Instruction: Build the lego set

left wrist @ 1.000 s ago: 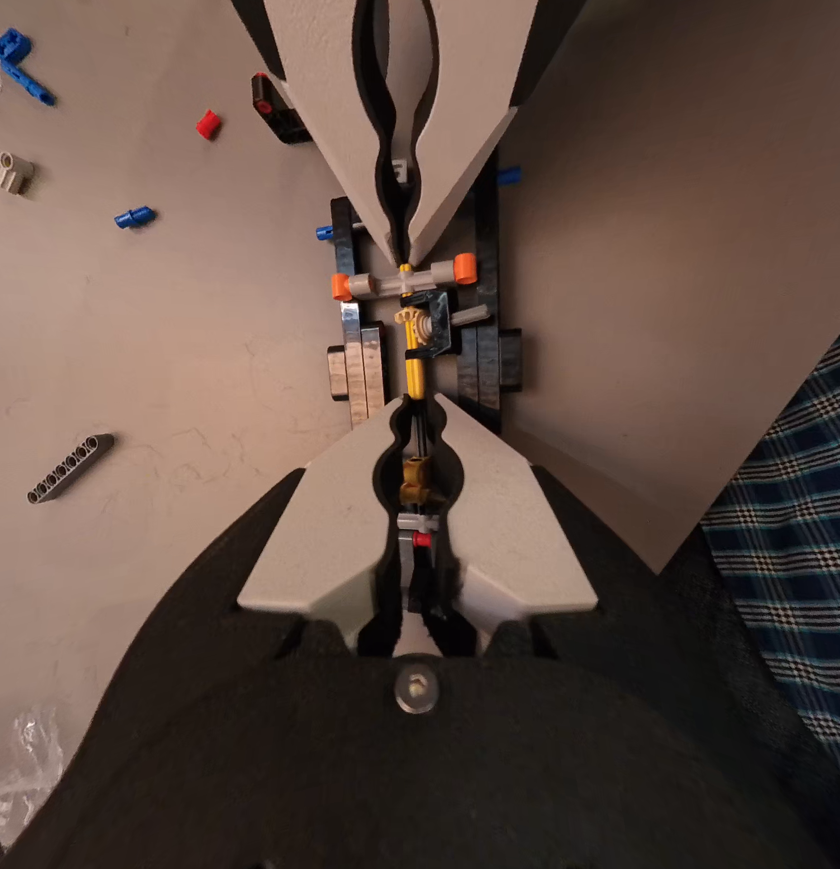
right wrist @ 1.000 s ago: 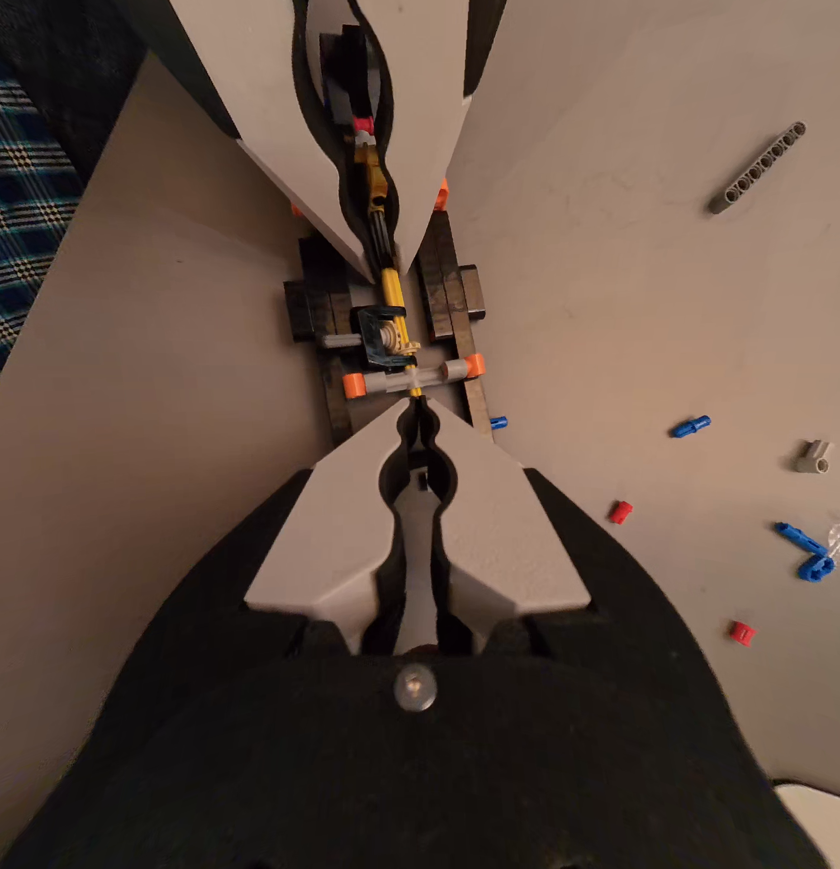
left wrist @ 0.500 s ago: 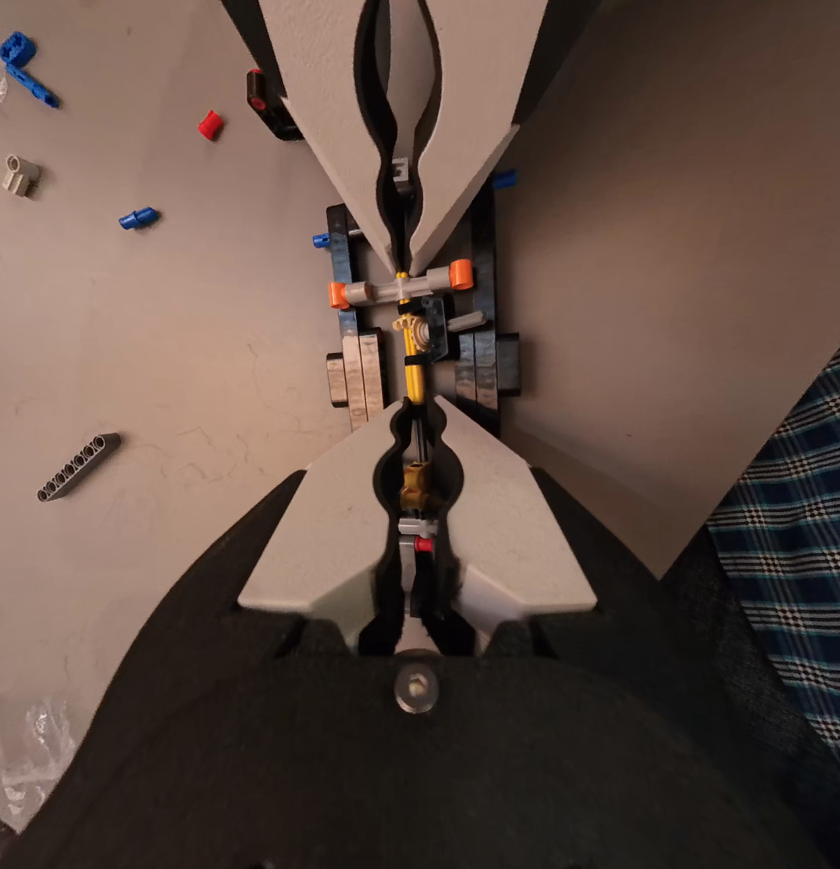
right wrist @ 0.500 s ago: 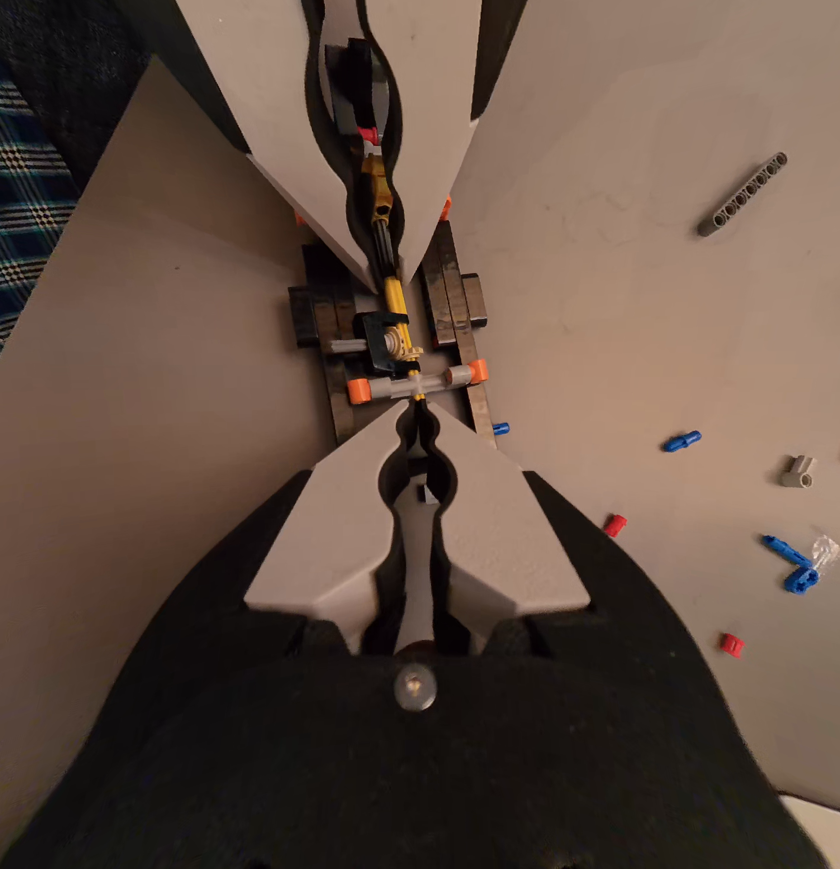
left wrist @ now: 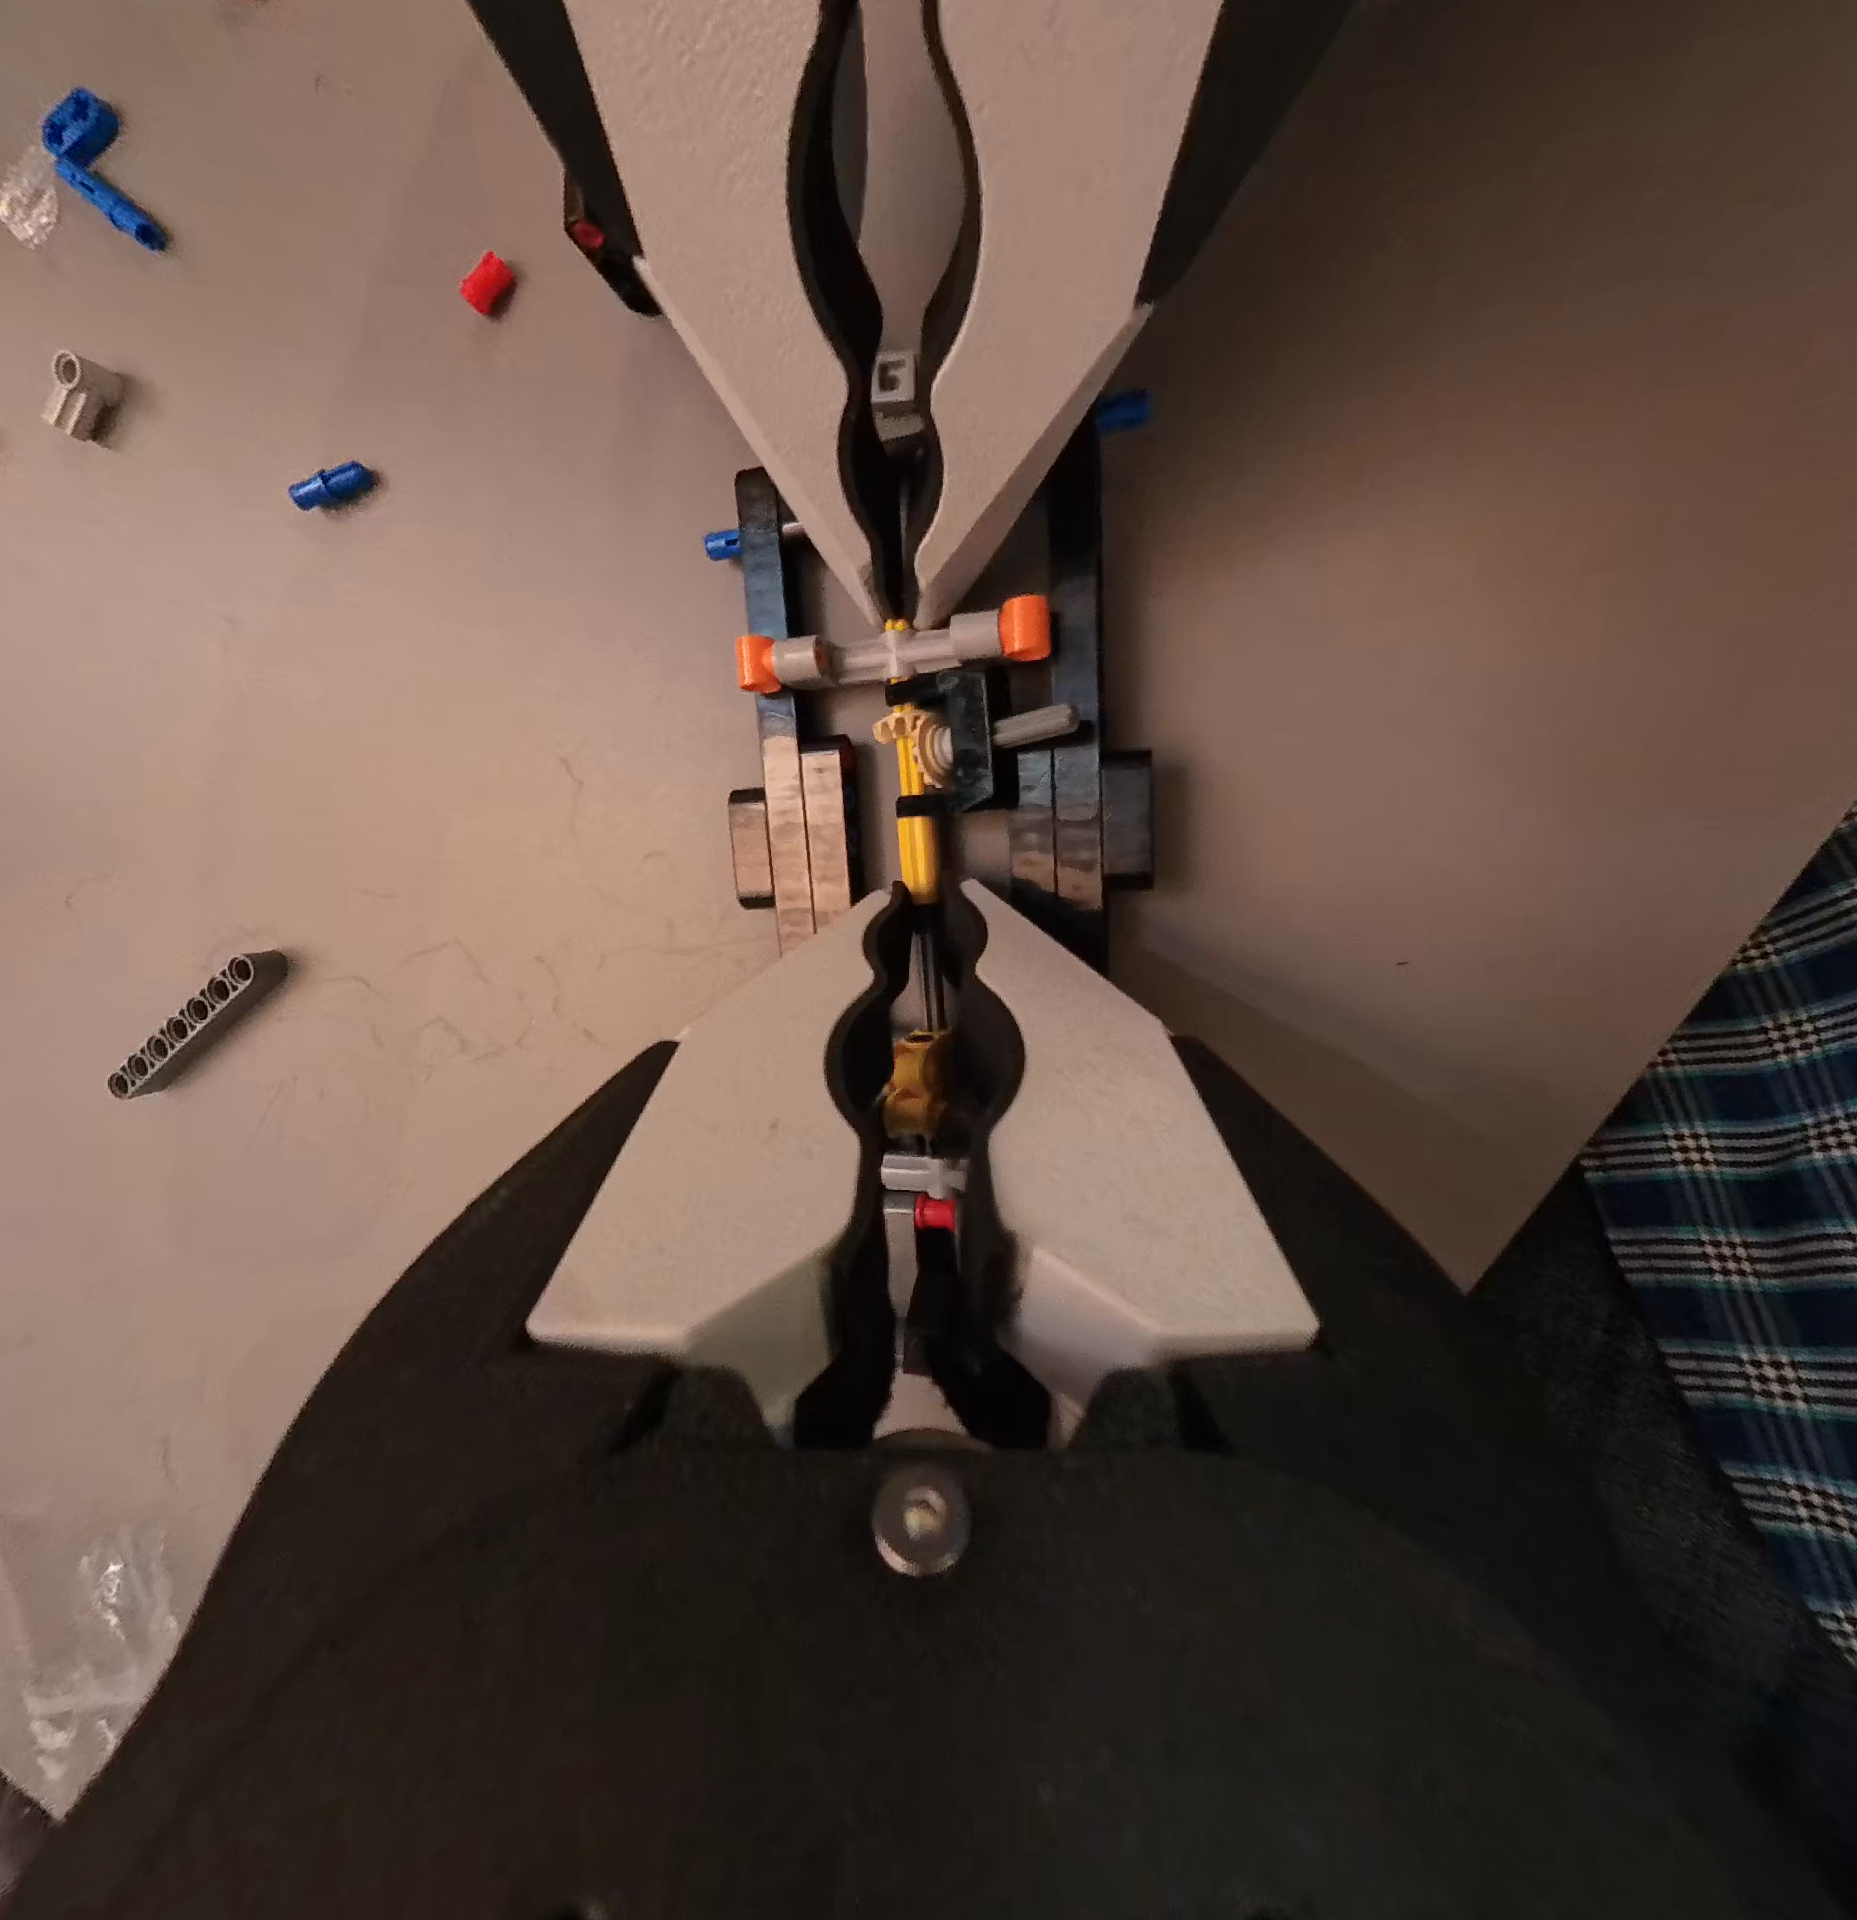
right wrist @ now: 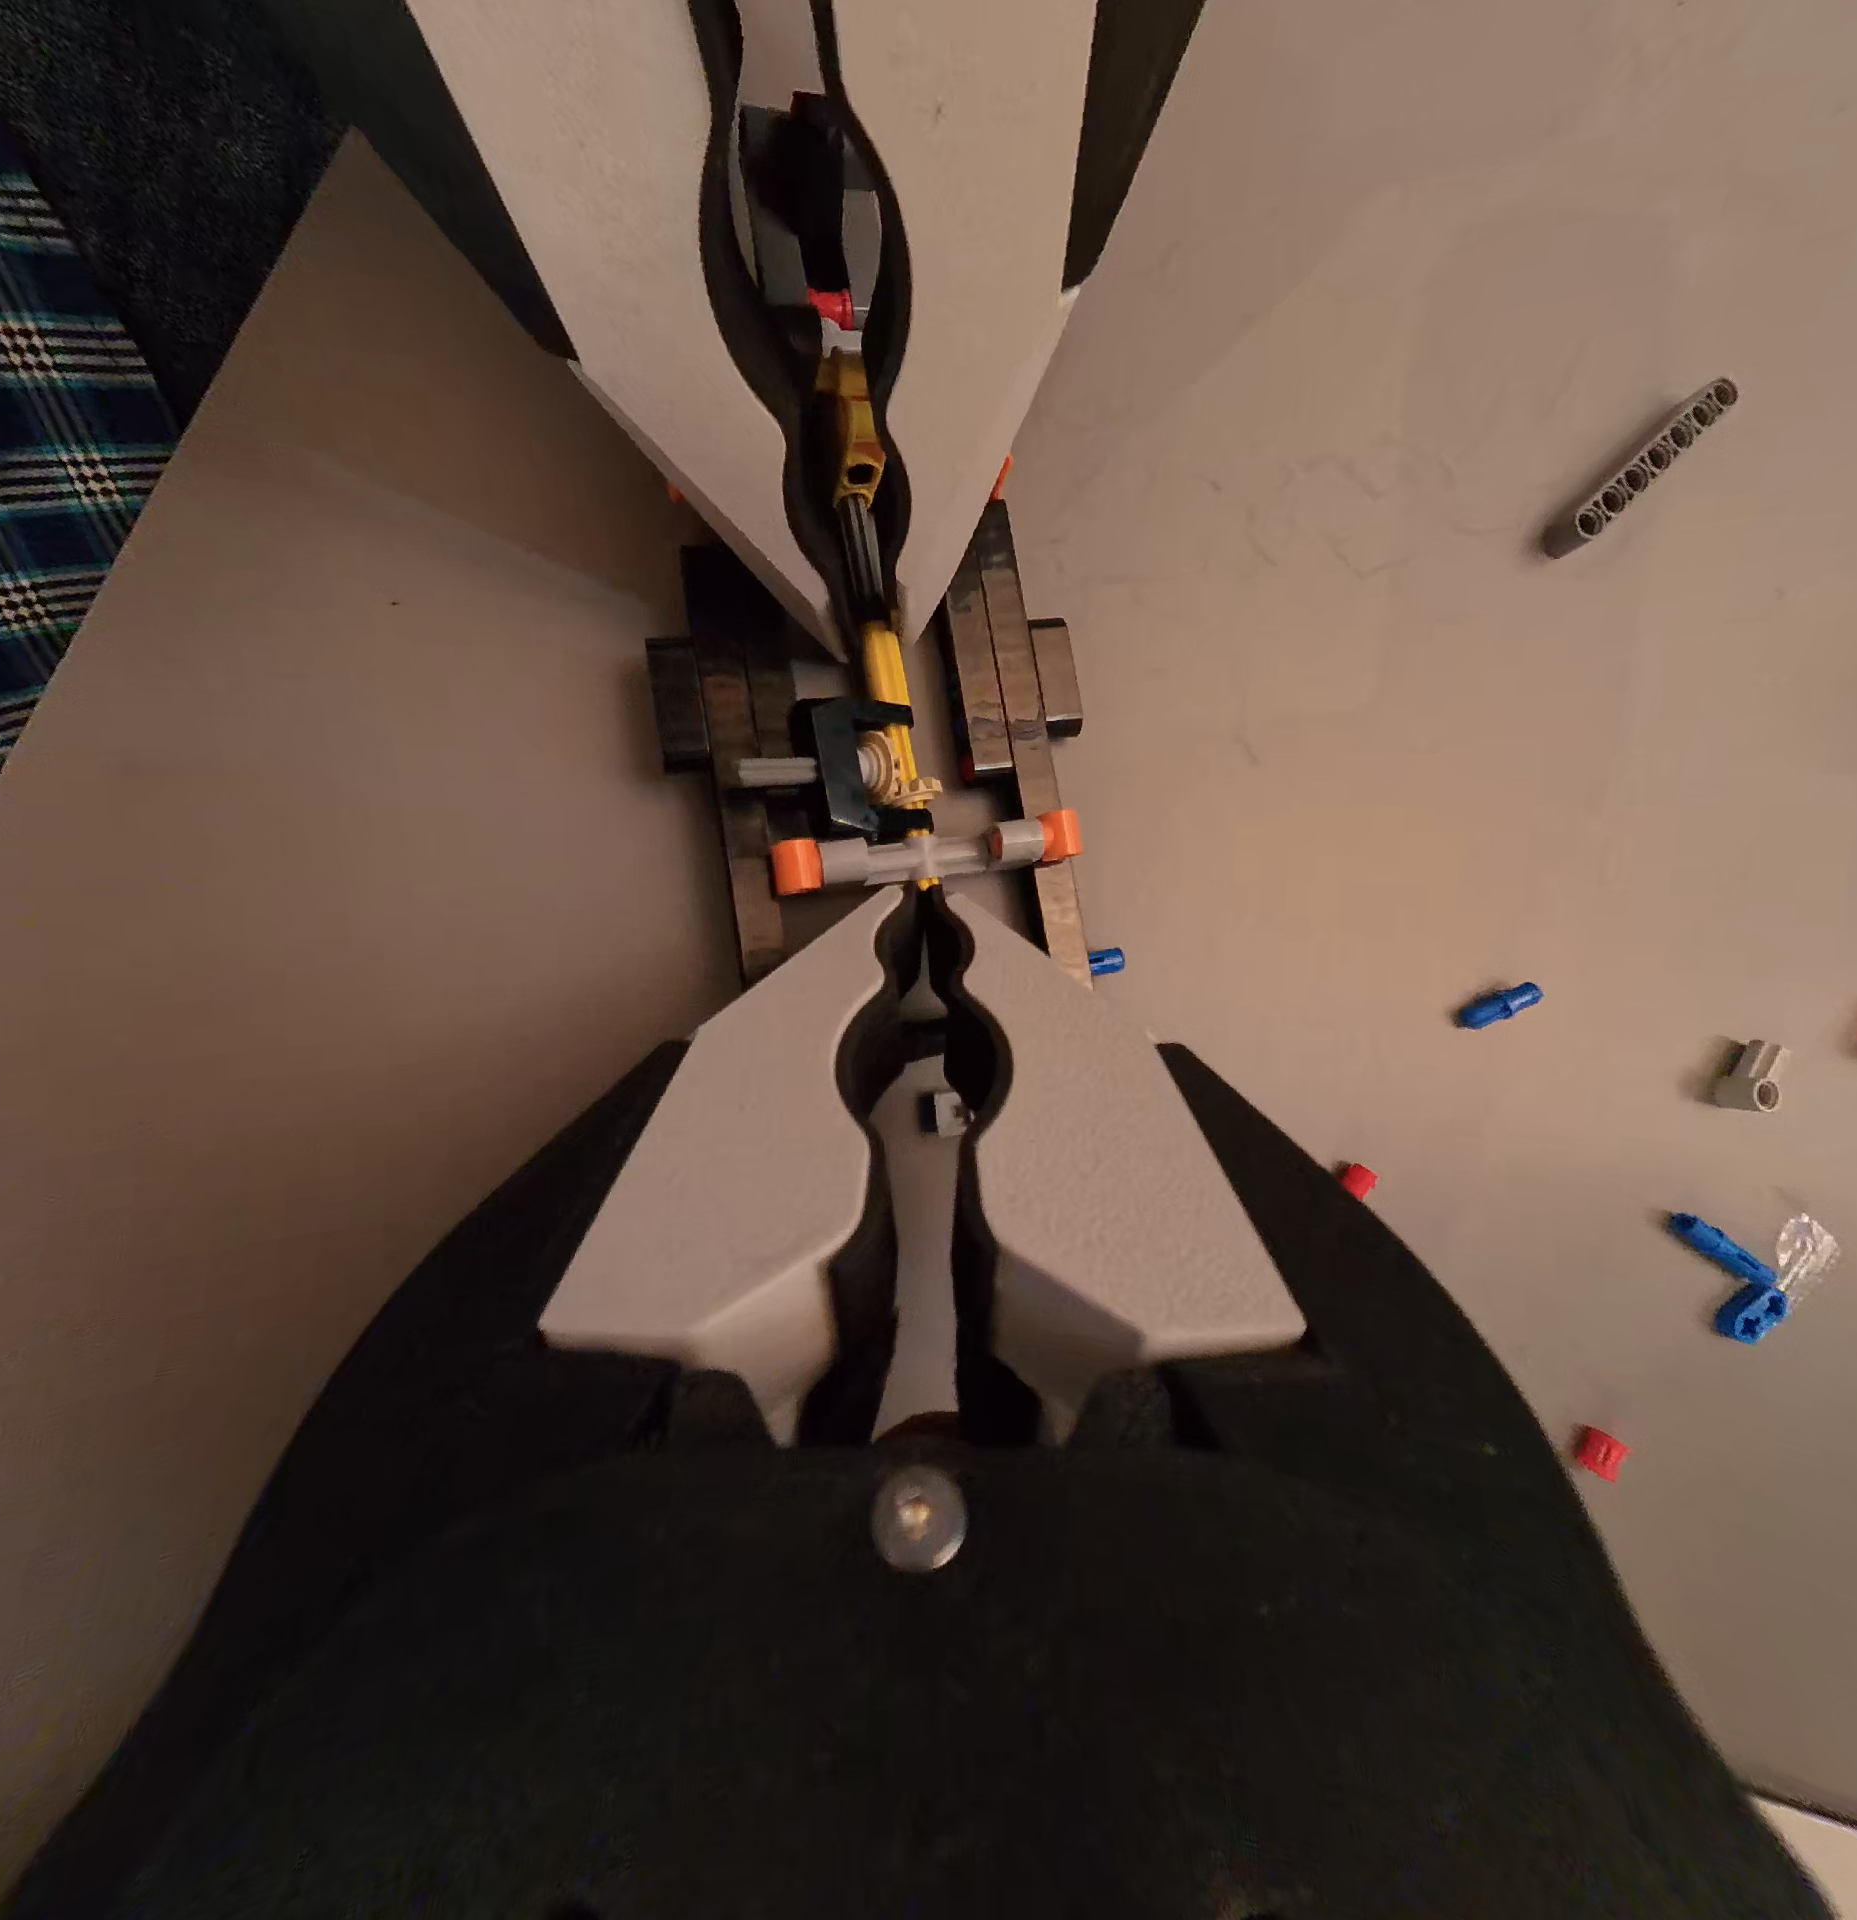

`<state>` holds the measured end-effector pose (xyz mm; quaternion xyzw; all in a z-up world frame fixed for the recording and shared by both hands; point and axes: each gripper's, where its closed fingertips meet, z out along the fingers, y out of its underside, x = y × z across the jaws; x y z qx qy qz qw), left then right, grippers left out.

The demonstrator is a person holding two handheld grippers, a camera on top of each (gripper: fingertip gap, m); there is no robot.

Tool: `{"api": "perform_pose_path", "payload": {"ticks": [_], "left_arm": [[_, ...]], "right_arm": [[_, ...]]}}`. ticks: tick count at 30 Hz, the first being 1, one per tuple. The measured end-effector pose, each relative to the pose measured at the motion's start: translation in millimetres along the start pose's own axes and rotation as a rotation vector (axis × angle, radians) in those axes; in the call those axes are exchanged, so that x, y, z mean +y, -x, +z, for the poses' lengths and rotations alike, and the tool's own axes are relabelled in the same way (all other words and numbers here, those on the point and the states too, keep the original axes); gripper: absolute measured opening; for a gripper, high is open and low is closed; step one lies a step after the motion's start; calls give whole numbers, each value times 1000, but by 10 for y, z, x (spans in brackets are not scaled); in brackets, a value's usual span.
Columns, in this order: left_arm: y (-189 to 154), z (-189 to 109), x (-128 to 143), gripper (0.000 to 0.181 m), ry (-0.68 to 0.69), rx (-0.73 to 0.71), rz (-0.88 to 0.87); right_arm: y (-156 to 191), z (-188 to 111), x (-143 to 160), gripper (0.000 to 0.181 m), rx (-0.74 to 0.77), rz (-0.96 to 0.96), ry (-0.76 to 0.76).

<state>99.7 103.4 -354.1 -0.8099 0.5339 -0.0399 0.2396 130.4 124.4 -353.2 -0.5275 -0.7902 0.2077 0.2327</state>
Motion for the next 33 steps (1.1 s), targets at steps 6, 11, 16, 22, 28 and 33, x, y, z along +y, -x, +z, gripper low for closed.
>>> {"api": "perform_pose_path", "payload": {"ticks": [6, 11, 16, 22, 28, 33], "left_arm": [[5, 3, -4, 0, 4, -5, 5], [8, 4, -7, 0, -1, -7, 0], [16, 1, 8, 0, 8, -12, 15], [44, -24, 39, 4, -3, 6, -25], [82, -164, 47, 11, -40, 30, -67], [22, -83, 87, 15, -11, 54, -55]], "right_arm": [[-1, 6, -9, 0, 2, -8, 3], [-5, 12, -19, 0, 1, -10, 3], [-10, 22, -30, 0, -2, -4, 4], [-50, -5, -10, 0, 2, 35, 13], [-115, -173, 26, 9, 26, 64, 8], [85, -184, -232, 19, -9, 7, -51]]}}
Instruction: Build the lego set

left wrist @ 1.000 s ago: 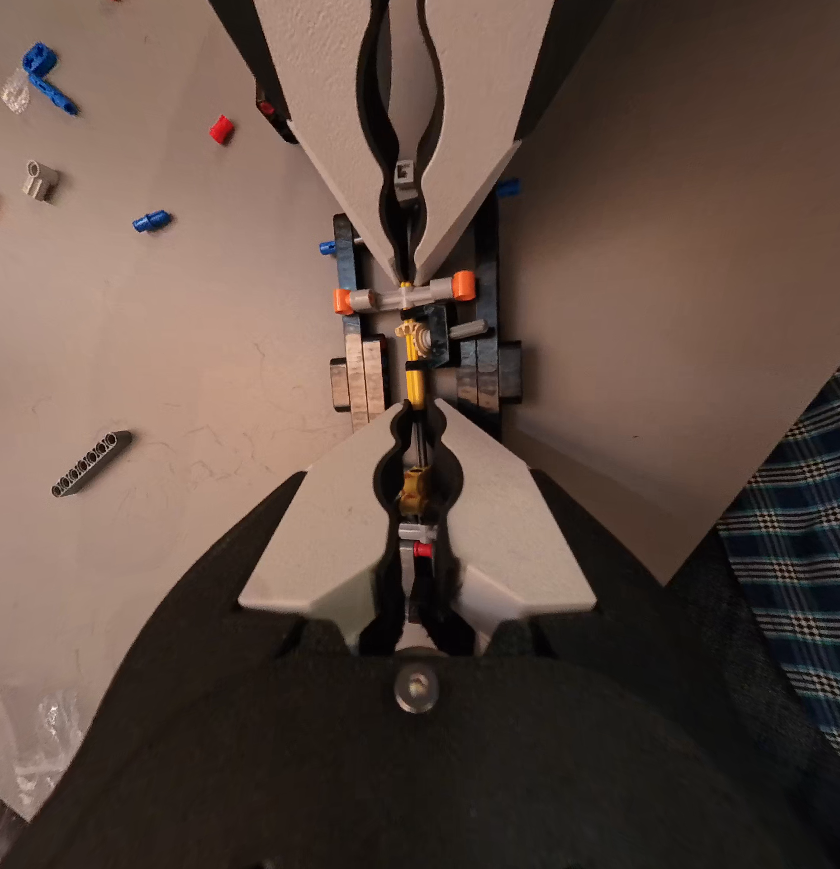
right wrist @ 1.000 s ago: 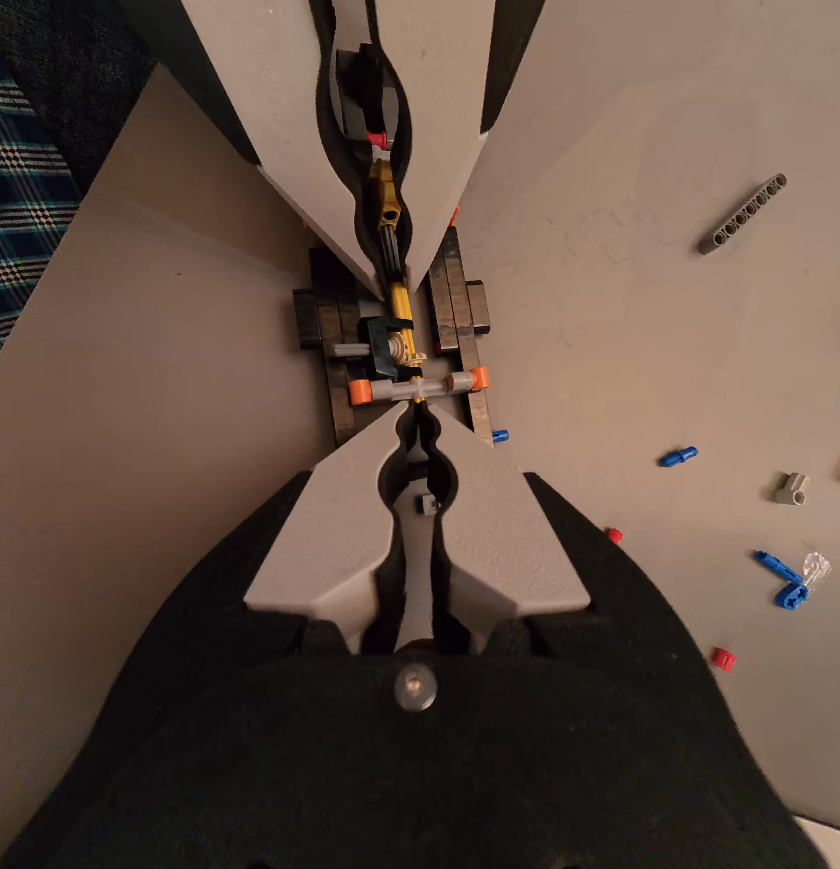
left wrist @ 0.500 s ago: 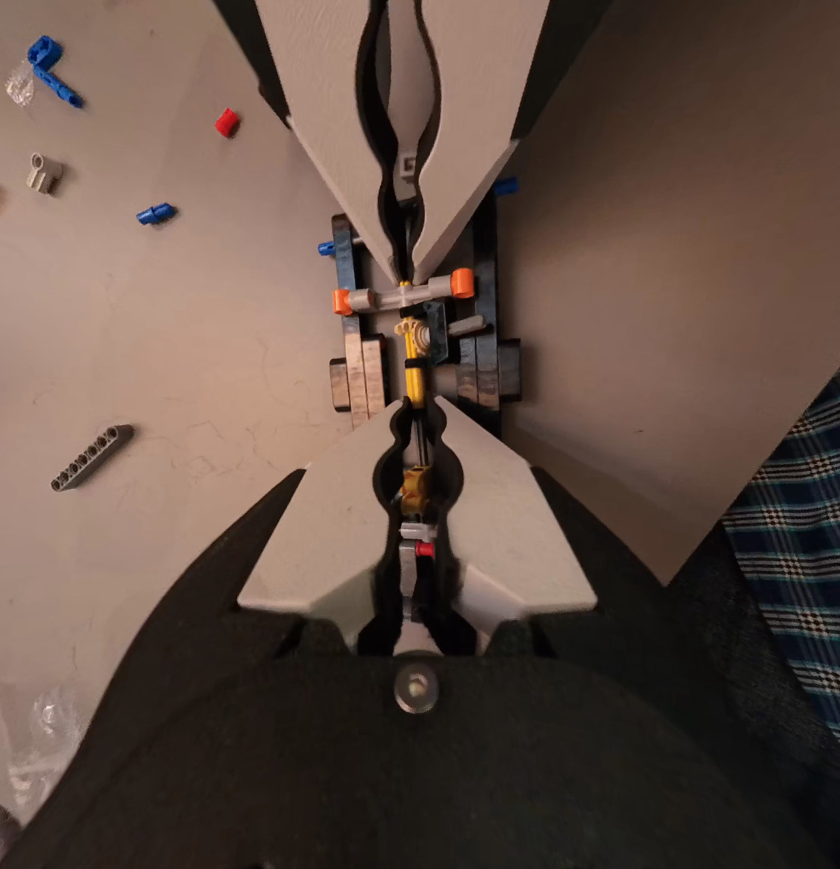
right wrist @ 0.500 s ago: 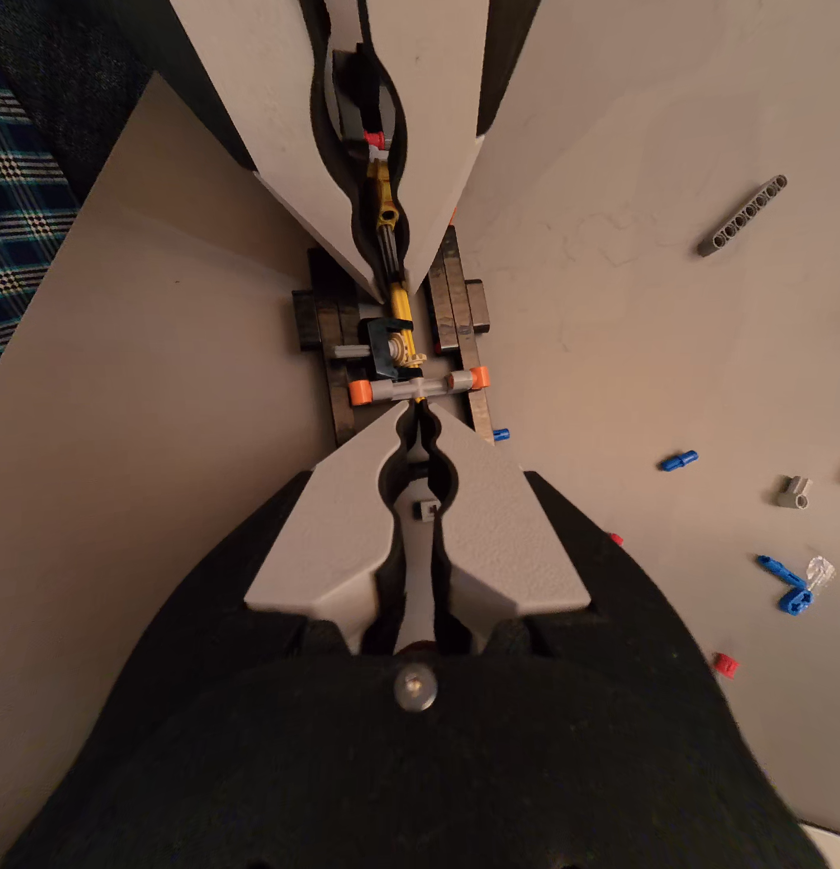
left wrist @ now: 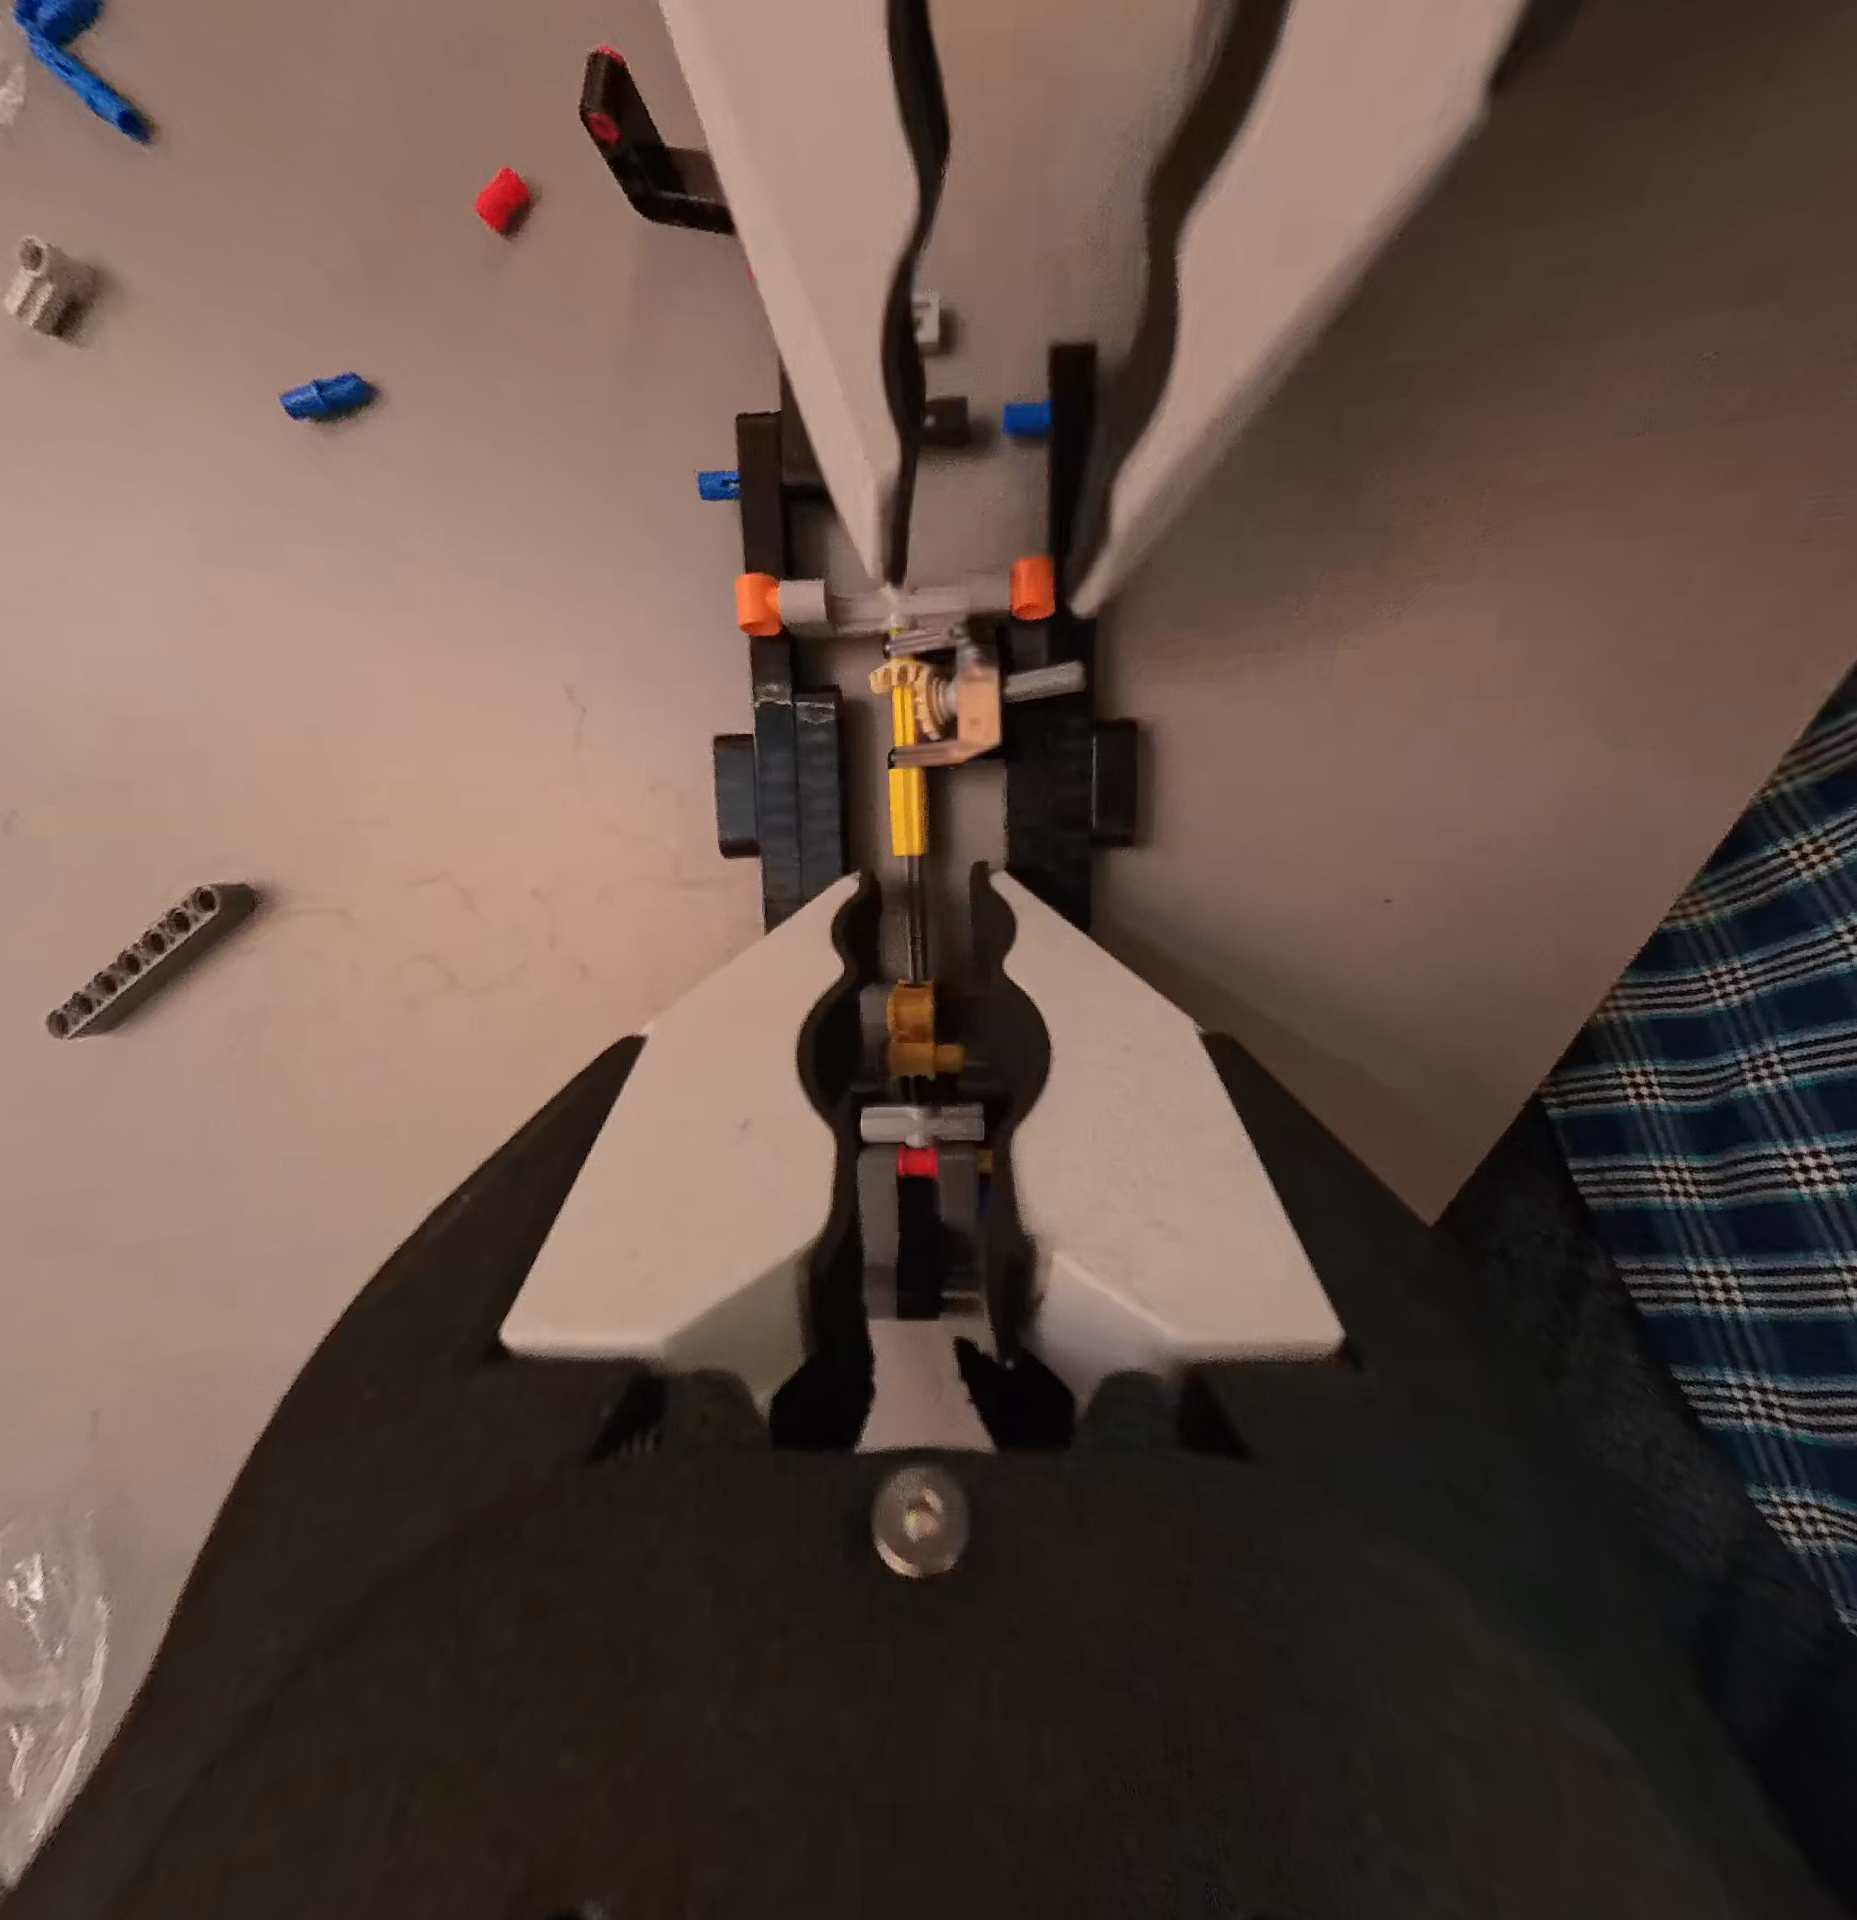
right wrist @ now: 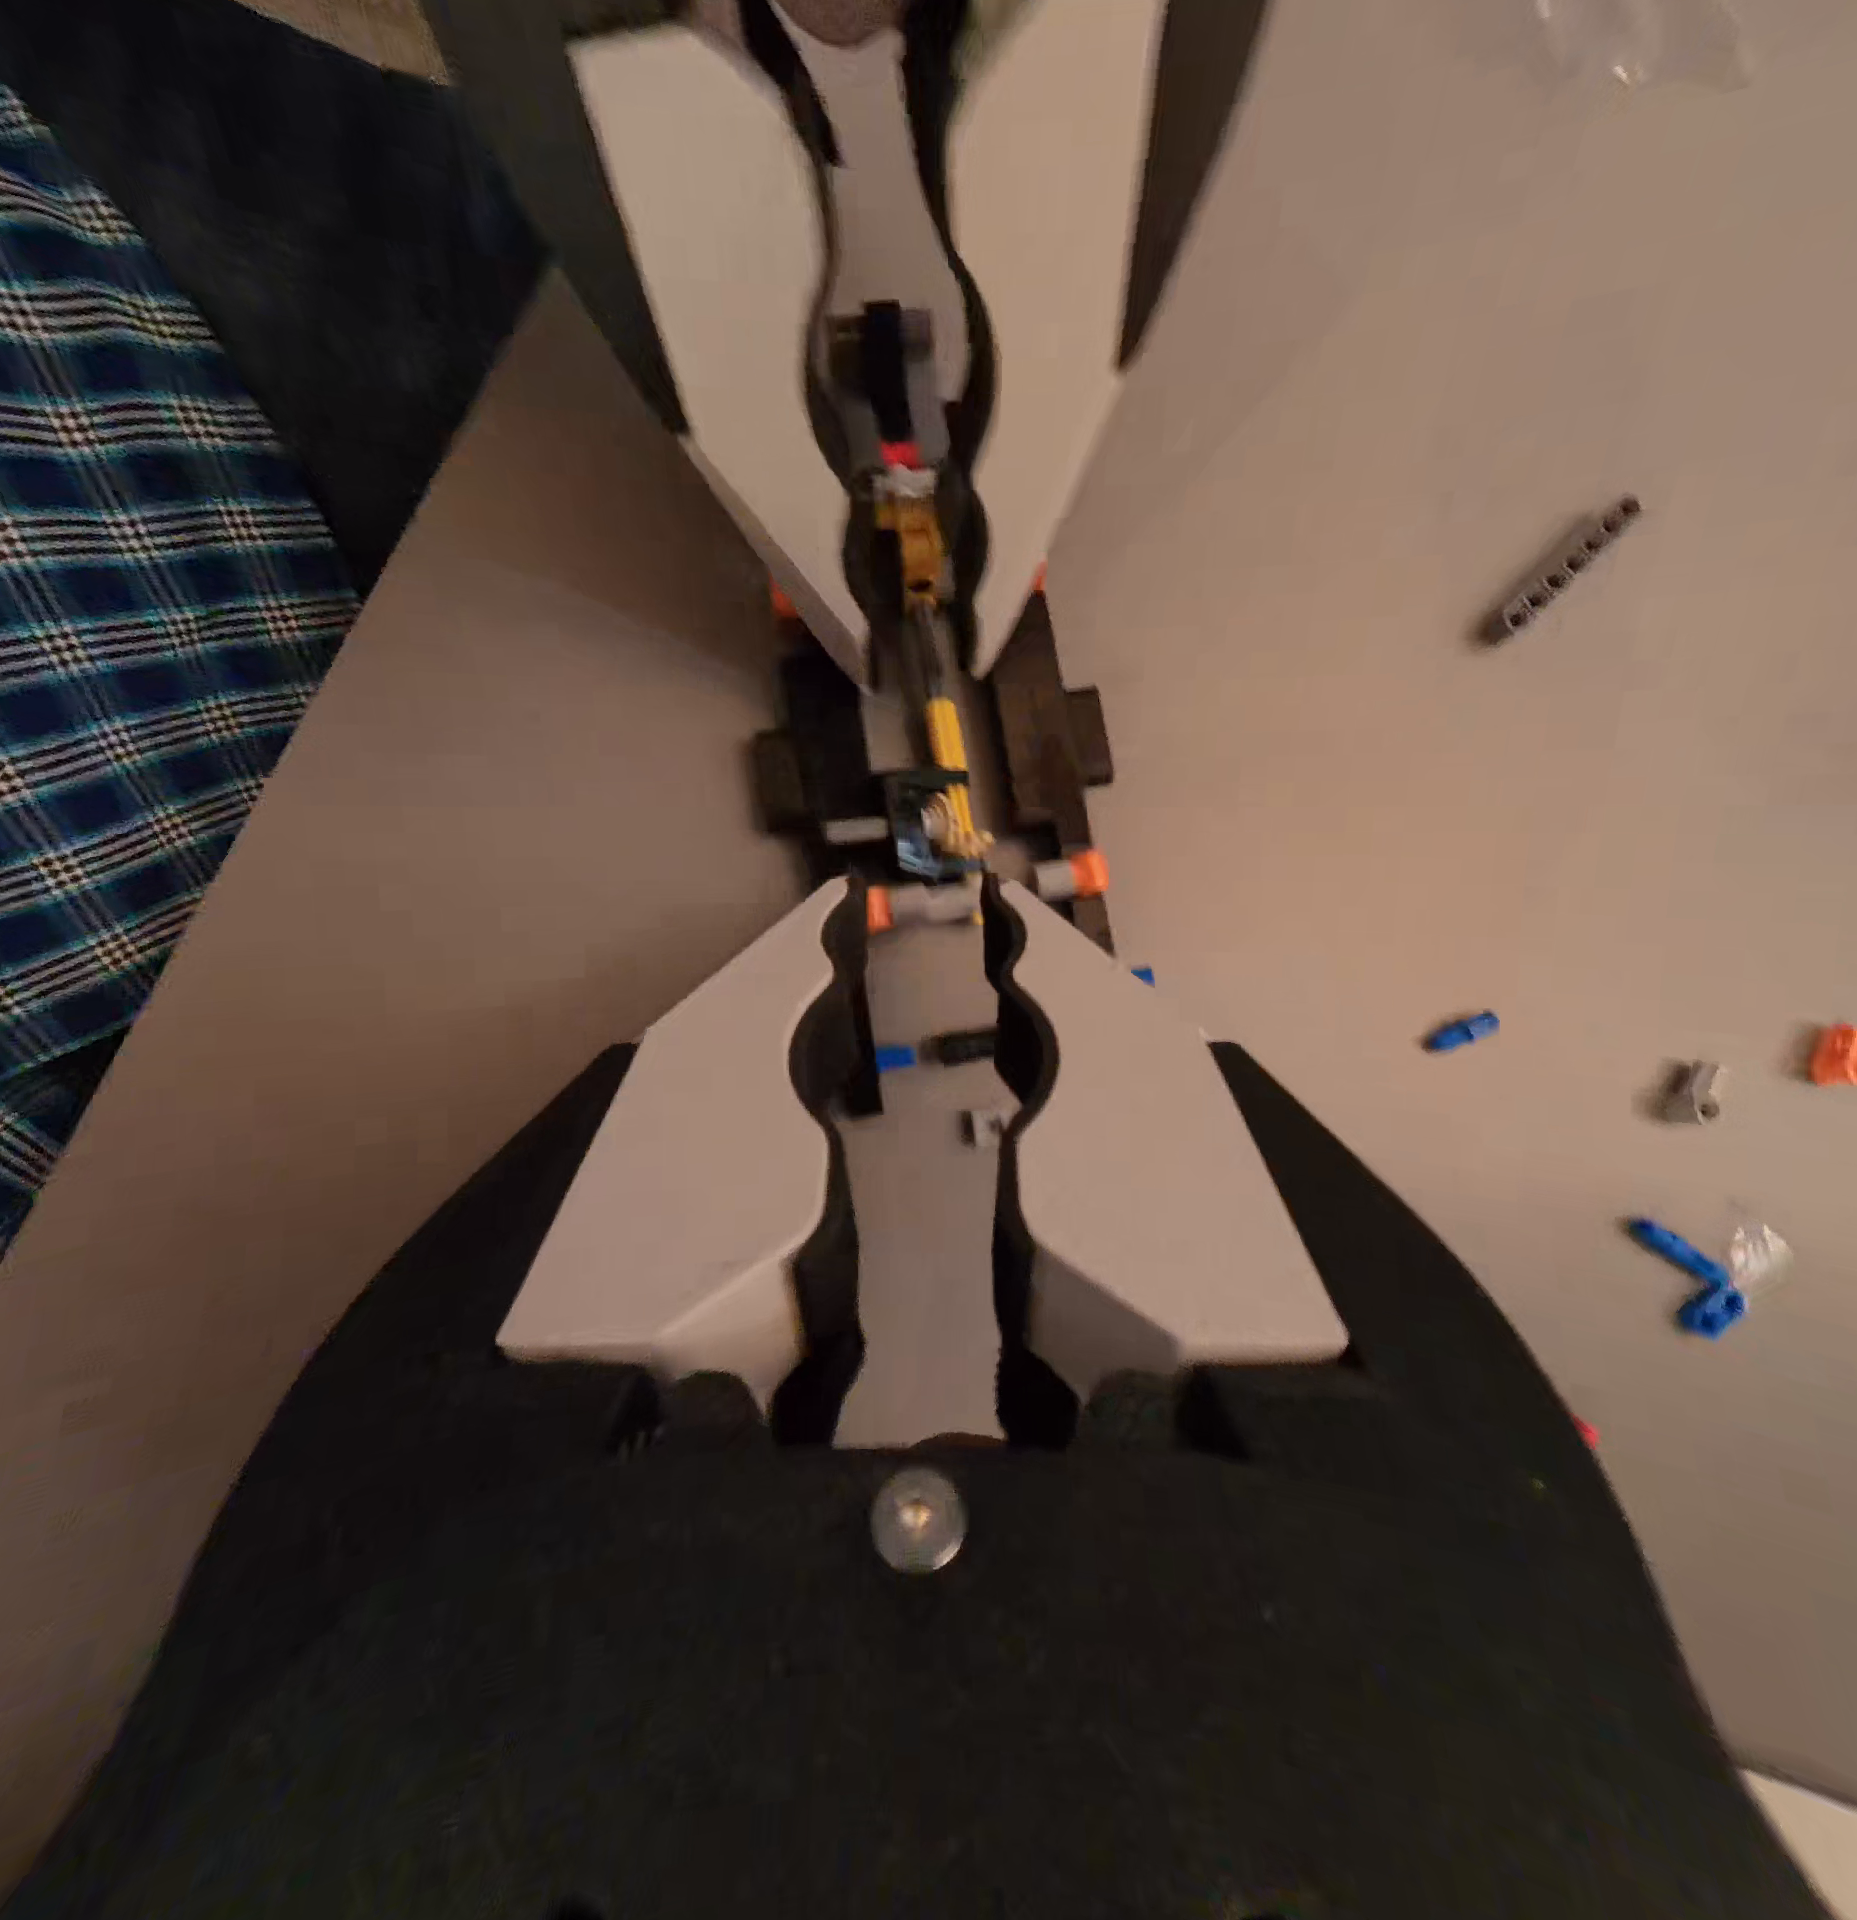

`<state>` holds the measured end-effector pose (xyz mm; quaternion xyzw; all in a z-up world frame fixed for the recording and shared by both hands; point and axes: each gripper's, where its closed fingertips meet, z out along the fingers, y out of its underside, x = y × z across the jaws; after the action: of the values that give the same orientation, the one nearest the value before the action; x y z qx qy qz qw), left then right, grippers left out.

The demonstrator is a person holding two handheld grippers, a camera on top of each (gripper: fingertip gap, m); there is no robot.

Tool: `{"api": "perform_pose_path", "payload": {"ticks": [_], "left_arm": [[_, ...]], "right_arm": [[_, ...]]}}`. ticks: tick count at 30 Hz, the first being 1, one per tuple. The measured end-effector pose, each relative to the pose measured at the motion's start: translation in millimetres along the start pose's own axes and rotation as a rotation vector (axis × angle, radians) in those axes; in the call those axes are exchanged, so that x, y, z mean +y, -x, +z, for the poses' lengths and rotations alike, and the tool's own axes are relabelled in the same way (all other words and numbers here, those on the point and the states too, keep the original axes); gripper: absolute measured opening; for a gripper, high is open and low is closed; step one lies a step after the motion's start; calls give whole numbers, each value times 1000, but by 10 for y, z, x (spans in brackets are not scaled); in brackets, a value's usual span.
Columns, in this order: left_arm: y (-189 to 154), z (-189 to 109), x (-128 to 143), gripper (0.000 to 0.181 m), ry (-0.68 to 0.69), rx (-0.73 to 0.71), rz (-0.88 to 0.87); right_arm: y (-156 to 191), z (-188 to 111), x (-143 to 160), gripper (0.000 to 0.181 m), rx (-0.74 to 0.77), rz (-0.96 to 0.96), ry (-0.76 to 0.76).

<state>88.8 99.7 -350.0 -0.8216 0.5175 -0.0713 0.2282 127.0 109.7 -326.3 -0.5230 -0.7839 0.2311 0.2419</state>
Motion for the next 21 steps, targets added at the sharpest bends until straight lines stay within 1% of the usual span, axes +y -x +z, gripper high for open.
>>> {"api": "perform_pose_path", "payload": {"ticks": [3, 6, 8, 9, 11, 13, 15, 19, 21], "left_arm": [[-3, 20, -20, 14, -4, 10, 5], [-6, 32, -23, 13, -5, 13, 6], [7, 35, -21, 13, -4, 11, 5], [8, 34, -20, 12, -4, 15, 6], [11, 42, -18, 12, -6, 19, 6], [9, 46, -21, 12, -13, 32, -4], [17, 49, -18, 12, -12, 35, -6], [-13, 61, -27, 11, -15, 50, -3], [-5, 61, -25, 11, -14, 50, -7]], "right_arm": [[56, 146, 23, 31, 0, -50, 51], [64, 199, -1, 27, -3, -67, 46], [50, 208, -14, 20, -4, -70, 41], [47, 212, -14, 20, -11, -64, 40], [46, 187, -45, 19, -34, -32, 6], [27, 154, -81, 14, -42, -10, -30], [-3, 135, -105, 14, -37, 4, -46], [-93, 87, -169, 6, -19, 37, -93], [-131, 95, -167, 5, -13, 48, -93]]}}
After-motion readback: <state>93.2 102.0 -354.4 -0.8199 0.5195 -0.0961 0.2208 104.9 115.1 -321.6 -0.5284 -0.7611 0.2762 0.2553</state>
